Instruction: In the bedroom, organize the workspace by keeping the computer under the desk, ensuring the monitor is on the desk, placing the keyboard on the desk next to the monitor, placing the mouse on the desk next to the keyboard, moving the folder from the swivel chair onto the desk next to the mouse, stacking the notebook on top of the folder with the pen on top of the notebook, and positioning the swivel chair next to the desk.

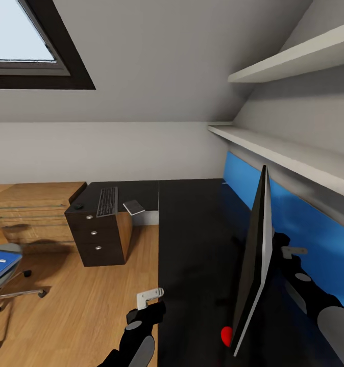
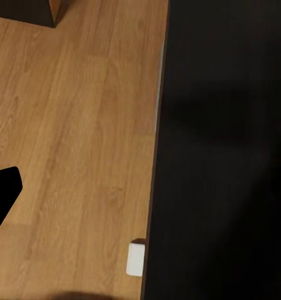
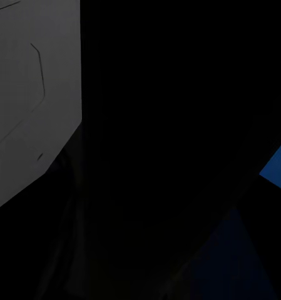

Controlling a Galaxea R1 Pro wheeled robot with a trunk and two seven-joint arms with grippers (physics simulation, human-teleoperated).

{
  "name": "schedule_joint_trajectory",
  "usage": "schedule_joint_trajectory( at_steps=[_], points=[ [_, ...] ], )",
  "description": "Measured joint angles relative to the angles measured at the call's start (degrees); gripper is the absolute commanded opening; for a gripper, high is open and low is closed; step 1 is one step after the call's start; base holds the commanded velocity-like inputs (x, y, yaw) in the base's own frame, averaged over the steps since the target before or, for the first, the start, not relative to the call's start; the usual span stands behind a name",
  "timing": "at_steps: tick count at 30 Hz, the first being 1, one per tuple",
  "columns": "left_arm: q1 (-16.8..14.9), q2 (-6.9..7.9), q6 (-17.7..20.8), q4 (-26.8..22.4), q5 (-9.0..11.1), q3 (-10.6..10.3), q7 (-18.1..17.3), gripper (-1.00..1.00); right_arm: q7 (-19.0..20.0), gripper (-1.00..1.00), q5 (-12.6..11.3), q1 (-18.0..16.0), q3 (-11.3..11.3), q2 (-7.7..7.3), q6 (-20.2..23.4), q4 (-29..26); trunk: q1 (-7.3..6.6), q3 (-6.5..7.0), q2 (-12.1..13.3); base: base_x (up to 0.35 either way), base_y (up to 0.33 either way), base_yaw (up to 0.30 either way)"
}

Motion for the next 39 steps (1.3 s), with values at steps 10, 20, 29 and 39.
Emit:
schedule_joint_trajectory(
  at_steps=[10, 20, 29, 39],
  points=[
    [0.0, 0.01, 0.0, 0.0, 0.0, 0.0, 0.0, 1.0, 0.0, -1.0, -0.1, 0.0, 0.0, 0.87, 0.1, -0.1, 0.0, 0.01, 0.0, 0.0, -0.137, 0.0],
    [0.0, 0.01, 0.0, 0.0, 0.0, 0.1, 0.0, 1.0, -0.7, -1.0, 2.7, -0.1, -1.6, 2.31, 0.2, -0.4, -0.02, 0.02, 0.0, 0.0, -0.026, 0.0],
    [0.0, 0.08, 0.0, 0.0, -0.1, 0.0, 0.0, 1.0, -0.9, -1.0, 2.2, -0.1, -1.4, 2.27, 0.2, -0.4, -0.02, 0.02, 0.0, 0.0, 0.0, 0.0],
    [0.0, 0.09, 0.1, 0.0, -0.1, 0.1, 0.1, 1.0, -0.9, -1.0, 2.8, -0.1, -2.0, 2.39, 0.2, -0.4, -0.02, 0.02, 0.0, 0.0, 0.0, 0.0]
  ],
)
